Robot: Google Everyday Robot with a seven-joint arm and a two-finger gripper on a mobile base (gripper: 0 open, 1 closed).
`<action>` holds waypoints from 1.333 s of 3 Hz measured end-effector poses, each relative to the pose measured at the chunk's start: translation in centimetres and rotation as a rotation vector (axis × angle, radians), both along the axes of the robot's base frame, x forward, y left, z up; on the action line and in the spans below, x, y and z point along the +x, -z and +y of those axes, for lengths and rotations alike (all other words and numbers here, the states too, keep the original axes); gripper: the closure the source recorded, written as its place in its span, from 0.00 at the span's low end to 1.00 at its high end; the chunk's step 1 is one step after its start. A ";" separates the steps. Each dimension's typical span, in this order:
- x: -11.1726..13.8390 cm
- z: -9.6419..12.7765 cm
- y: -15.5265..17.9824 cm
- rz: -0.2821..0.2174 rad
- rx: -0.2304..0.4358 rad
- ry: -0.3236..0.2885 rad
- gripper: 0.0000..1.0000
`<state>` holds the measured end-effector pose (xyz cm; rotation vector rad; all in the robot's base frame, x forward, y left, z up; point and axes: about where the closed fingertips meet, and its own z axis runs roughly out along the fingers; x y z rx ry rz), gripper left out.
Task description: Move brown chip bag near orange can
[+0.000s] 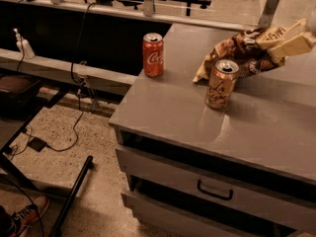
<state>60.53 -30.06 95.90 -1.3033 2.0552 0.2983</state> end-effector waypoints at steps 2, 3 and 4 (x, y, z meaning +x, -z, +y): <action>-3.1 -0.2 0.4 0.016 0.008 0.003 0.74; -2.8 0.0 0.6 0.017 0.011 0.001 0.44; -2.5 0.2 0.9 0.017 0.013 -0.001 0.13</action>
Offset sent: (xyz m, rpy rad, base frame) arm -0.0503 -0.0032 -0.0027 0.0060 0.0222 -0.0001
